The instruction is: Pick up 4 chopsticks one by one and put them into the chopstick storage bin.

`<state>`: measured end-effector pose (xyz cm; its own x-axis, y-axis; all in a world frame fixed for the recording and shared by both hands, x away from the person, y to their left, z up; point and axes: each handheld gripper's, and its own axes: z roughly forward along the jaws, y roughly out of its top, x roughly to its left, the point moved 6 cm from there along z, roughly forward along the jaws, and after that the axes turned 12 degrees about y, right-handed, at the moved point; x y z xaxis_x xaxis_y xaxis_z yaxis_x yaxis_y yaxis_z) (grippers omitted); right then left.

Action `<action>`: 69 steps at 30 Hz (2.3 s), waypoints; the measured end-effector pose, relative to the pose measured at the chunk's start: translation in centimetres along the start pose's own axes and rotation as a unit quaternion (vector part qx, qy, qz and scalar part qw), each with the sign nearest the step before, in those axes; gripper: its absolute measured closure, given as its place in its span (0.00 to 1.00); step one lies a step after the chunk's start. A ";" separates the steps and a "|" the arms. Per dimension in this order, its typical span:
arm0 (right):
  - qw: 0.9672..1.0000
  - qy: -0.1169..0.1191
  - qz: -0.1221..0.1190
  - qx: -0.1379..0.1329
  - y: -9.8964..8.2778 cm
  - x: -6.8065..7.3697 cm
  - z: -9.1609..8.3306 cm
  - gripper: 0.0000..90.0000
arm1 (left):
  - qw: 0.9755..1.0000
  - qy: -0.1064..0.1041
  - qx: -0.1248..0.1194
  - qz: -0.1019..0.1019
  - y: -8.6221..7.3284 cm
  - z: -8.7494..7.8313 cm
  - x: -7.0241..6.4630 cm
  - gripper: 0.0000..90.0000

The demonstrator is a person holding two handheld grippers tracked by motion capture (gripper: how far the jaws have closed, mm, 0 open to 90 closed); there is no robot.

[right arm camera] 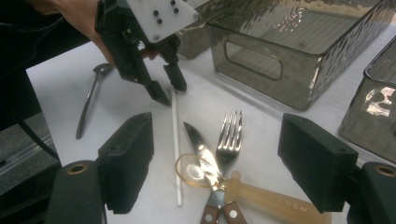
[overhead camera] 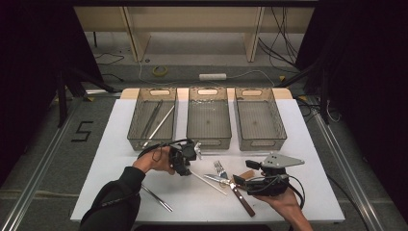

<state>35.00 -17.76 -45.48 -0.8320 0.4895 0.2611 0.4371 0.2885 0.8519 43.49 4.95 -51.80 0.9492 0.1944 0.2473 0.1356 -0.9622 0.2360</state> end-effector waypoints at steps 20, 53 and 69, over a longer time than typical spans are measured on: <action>1.000 0.000 -0.001 0.004 0.0 0.0 0.1 0.31 | 0.997 -0.002 -0.007 0.073 -0.1 -0.4 -1.3 0.87; 1.000 0.000 -0.004 0.010 0.0 0.1 0.2 0.31 | 0.994 -0.003 -0.015 0.109 -0.7 -1.0 -2.5 0.94; 1.000 0.000 -0.006 0.012 -0.1 0.2 0.2 0.31 | 0.995 -0.013 -0.006 0.095 -2.9 -3.4 -3.0 0.94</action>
<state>34.93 -17.51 -45.61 -0.8370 0.4860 0.2515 0.4358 0.3141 0.8435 39.31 7.83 -49.99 0.9642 0.0040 0.2652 -0.0508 -0.9786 0.1993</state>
